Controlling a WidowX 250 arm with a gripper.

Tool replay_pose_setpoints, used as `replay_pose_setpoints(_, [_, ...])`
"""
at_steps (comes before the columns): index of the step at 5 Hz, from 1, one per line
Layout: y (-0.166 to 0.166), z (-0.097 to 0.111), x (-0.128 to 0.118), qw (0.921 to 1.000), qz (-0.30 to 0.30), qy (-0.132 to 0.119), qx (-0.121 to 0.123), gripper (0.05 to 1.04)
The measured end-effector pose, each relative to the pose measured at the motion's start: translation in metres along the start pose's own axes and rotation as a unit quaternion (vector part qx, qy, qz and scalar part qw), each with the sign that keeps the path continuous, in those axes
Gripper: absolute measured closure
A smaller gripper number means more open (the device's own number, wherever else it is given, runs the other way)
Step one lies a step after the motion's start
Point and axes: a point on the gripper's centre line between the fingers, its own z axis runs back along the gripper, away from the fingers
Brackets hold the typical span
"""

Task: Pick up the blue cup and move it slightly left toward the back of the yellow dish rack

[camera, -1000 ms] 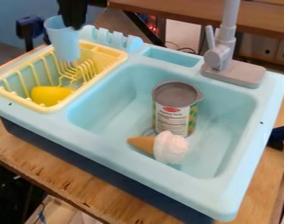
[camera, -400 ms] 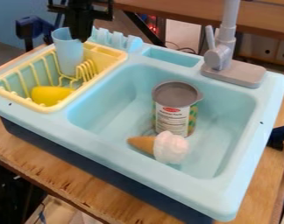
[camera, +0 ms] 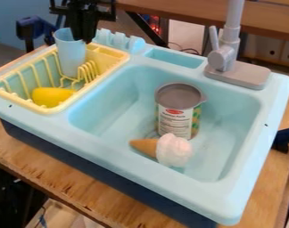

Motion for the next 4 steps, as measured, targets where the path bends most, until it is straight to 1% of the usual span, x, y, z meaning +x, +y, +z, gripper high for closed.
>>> replay_pose_setpoints(1, [0.001, 0.005, 0.001, 0.9998, 0.018, -0.012, 0.001, 0.550])
replay_pose_setpoints(2, [0.011, 0.034, -0.005, 0.9971, 0.052, -0.052, 0.020, 0.273])
replay_pose_setpoints(3, [0.015, 0.054, -0.022, 0.9951, 0.068, -0.070, 0.018, 0.079])
replay_pose_setpoints(4, [0.011, 0.061, -0.055, 0.9962, 0.057, -0.067, -0.004, 0.081])
